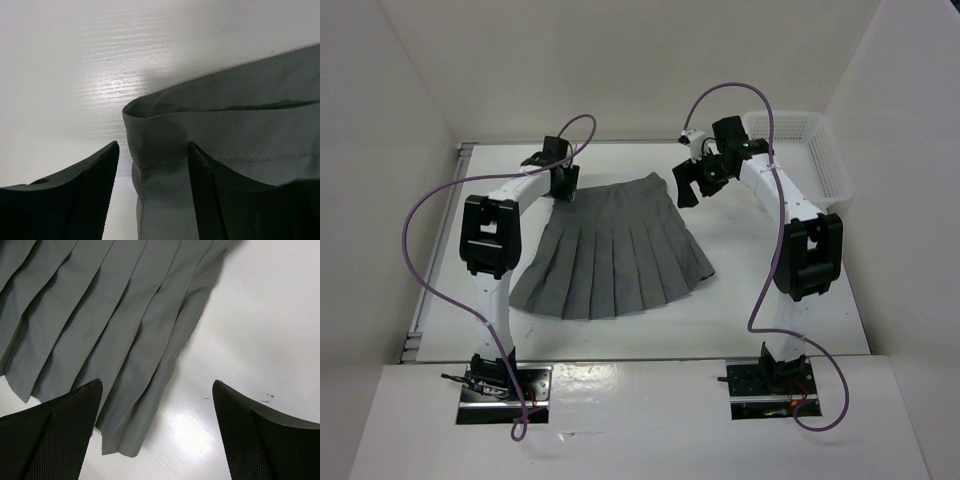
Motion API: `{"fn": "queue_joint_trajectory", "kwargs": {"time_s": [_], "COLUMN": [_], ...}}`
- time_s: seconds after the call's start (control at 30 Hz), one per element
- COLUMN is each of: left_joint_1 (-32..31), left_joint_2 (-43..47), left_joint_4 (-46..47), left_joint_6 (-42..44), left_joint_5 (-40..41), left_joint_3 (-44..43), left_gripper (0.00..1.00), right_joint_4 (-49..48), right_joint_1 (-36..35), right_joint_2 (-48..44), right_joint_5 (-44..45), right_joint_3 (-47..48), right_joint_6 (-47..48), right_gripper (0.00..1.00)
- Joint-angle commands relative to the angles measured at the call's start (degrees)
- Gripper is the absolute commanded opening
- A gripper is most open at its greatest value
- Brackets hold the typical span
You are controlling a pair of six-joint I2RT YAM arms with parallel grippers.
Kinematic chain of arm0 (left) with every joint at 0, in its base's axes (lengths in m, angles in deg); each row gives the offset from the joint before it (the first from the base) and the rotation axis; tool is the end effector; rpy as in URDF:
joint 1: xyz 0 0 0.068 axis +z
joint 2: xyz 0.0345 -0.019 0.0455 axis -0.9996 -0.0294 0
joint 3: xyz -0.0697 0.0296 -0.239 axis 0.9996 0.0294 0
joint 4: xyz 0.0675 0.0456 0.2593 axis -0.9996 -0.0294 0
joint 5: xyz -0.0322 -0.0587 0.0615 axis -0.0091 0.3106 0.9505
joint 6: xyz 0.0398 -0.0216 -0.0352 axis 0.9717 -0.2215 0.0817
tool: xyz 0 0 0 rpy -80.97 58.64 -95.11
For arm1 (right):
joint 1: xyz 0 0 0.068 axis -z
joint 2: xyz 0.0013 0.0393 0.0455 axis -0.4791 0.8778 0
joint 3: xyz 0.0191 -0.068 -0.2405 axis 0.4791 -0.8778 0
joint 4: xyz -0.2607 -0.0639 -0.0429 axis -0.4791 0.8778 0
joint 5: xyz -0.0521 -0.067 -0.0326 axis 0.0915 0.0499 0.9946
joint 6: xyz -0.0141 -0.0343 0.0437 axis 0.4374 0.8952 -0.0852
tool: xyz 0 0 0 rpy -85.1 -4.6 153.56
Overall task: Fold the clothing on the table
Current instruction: Flatten the skirt out
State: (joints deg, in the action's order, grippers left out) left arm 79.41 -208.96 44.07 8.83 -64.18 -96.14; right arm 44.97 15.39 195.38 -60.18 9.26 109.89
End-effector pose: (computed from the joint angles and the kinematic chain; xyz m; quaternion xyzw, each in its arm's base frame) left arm 0.4868 -0.0687 0.1588 0.0033 0.9381 0.0464 0.3432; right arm 0.4067 0.1133 0.2632 -0.3346 0.8766 0.1882 0.2901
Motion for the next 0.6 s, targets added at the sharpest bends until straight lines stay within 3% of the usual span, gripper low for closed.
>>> {"fn": "queue_joint_trajectory", "kwargs": {"time_s": [0.0, 0.33, 0.57], "left_joint_1": [0.1, 0.1, 1.3], "left_joint_2": [-1.2, -2.4, -0.2], "left_joint_4": [0.4, -0.2, -0.8], "left_joint_6": [1.1, 2.2, 2.7], "left_joint_5": [-1.1, -2.8, -3.9], "left_joint_3": [-2.8, -3.3, -3.3], "left_gripper": [0.64, 0.46, 0.12], "right_joint_4": [-2.0, -2.0, -2.0], "right_joint_1": [0.2, 0.2, 0.2], "right_joint_2": [-2.1, -2.1, -2.1], "right_joint_5": [-0.3, 0.2, 0.2], "right_joint_3": [0.4, 0.4, 0.4], "right_joint_6": [0.4, 0.4, 0.4], "right_gripper": [0.94, 0.94, 0.94]}}
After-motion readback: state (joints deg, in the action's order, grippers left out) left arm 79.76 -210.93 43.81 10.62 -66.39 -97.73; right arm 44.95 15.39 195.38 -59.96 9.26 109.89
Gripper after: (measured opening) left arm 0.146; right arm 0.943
